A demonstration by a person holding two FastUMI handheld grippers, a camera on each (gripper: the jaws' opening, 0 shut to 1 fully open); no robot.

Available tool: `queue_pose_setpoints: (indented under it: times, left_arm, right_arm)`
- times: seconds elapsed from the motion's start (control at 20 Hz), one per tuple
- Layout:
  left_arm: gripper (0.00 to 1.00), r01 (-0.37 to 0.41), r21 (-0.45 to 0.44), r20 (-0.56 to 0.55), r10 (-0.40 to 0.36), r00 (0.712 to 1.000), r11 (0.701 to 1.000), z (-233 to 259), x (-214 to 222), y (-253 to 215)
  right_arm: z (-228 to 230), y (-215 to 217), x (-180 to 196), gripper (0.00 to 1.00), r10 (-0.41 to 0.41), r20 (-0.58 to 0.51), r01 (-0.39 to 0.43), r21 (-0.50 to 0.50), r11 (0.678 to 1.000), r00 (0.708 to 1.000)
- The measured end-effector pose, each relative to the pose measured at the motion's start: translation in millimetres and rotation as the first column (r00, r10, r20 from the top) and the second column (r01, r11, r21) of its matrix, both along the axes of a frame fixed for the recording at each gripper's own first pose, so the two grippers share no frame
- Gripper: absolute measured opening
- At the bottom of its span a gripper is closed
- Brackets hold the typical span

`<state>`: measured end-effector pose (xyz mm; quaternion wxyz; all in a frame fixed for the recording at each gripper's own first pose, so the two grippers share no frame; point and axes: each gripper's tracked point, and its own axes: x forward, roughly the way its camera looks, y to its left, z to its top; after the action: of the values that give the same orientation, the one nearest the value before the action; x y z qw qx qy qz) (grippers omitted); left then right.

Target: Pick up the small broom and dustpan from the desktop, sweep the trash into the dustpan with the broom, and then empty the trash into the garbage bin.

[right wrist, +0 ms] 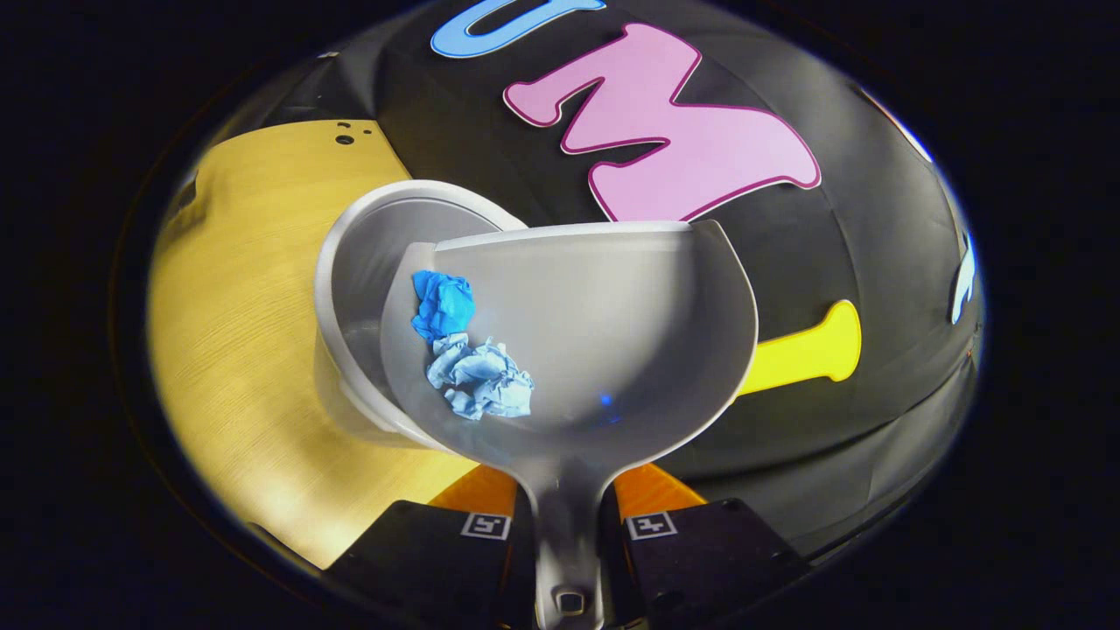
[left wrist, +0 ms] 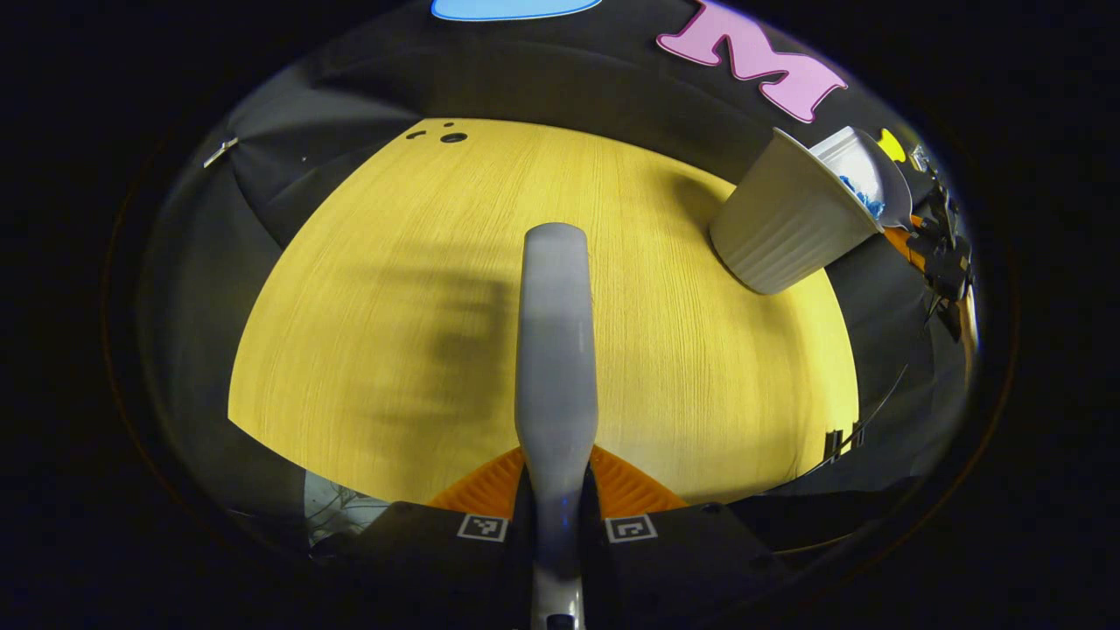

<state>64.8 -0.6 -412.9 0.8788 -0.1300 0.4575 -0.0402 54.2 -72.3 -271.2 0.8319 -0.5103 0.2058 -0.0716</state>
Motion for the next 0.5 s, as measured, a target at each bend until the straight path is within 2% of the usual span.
queue_pose_setpoints:
  times: [0.15, 0.2, 0.25, 0.5]
  left_arm:
    - [0.27, 0.004, 0.010, -0.004, -0.004, 1.000, 1.000, 0.2, -1.2, 0.8]
    - [0.30, 0.004, 0.009, -0.006, -0.004, 1.000, 1.000, 0.4, -1.5, 0.5]
    - [0.26, 0.003, 0.008, -0.010, -0.003, 1.000, 1.000, -0.3, -1.8, 1.0]
    - [0.26, -0.004, 0.009, -0.027, 0.005, 1.000, 1.000, 1.0, -1.5, 0.2]
  right_arm:
    - [1.6, 3.4, -0.7, 0.33, -0.004, 0.018, 0.005, -0.060, 0.998, 1.000]
    - [2.3, 2.7, -0.3, 0.33, 0.003, 0.024, -0.001, -0.093, 0.996, 1.000]
    - [3.8, 3.1, 0.2, 0.33, 0.008, 0.030, -0.004, -0.124, 0.992, 1.000]
    - [9.6, 2.9, -4.9, 0.33, 0.011, 0.059, 0.001, -0.203, 0.979, 0.998]
